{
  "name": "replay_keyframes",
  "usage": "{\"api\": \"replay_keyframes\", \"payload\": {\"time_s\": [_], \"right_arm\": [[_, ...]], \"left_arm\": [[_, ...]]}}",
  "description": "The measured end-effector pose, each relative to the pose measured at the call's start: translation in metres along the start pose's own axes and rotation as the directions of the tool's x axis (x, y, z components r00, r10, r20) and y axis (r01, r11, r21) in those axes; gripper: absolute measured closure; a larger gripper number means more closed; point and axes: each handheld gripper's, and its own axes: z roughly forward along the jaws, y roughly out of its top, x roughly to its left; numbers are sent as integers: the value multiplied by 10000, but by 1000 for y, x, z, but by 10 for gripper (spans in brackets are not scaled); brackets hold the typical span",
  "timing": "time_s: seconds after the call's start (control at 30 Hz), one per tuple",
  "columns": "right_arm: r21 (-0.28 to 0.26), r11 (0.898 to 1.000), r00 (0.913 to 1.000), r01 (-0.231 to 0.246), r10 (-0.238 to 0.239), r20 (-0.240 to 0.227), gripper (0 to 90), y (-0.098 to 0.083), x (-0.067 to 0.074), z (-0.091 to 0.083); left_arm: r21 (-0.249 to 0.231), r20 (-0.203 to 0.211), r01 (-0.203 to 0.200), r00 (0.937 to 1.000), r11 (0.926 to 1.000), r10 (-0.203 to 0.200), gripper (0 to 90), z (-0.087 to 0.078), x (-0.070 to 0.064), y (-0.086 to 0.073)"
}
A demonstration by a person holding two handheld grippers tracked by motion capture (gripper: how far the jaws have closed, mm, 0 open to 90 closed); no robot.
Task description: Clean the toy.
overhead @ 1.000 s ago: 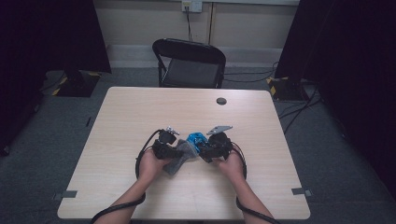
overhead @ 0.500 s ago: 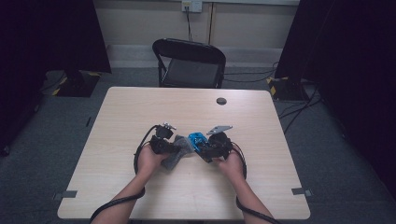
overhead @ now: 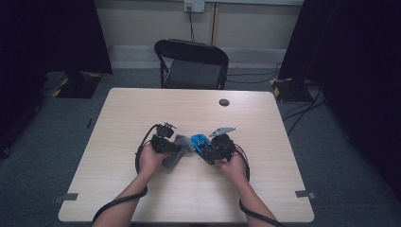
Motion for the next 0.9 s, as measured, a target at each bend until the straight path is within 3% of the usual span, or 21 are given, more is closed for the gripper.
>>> {"api": "replay_keyframes", "payload": {"time_s": [0.9], "right_arm": [[-33,10000,10000,13,-13,-34,441,0,0,0]], "left_arm": [[-147,-415,643,9970,9978,-649,739,-5,23,1]]}}
